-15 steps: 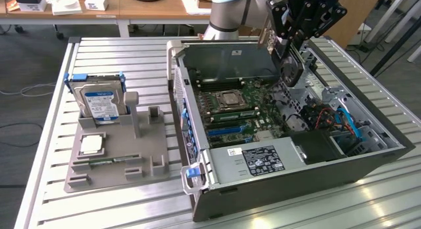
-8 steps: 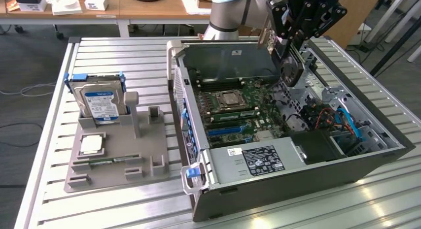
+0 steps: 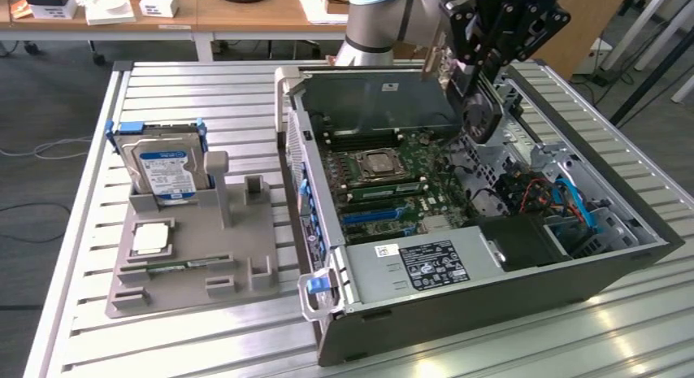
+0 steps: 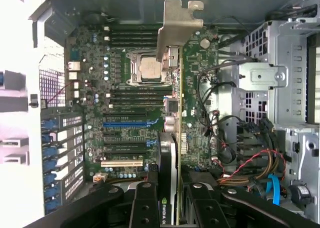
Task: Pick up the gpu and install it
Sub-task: 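Insert the gpu into the slot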
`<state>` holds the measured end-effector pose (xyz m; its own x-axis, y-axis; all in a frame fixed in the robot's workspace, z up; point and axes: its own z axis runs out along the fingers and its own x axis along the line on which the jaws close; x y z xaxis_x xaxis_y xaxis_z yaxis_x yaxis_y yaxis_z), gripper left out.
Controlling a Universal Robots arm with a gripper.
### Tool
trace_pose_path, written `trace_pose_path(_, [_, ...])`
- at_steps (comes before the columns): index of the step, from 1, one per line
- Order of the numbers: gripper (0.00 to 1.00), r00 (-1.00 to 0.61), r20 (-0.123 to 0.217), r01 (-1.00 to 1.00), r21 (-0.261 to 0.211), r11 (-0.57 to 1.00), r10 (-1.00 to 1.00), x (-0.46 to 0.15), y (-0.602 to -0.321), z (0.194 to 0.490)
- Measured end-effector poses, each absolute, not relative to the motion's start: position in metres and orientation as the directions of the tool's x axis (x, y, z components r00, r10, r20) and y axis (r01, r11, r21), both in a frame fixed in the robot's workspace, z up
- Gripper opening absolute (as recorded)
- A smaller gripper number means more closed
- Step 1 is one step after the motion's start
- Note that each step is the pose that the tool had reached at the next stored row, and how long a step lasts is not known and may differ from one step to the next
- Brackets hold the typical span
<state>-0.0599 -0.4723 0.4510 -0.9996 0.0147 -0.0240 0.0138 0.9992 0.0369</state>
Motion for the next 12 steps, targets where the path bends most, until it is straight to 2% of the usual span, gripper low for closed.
trace_pose_path(12, [0.27, -0.979, -0.024, -0.203, 0.037, 0.978, -0.202, -0.0599, -0.4724, 0.4507])
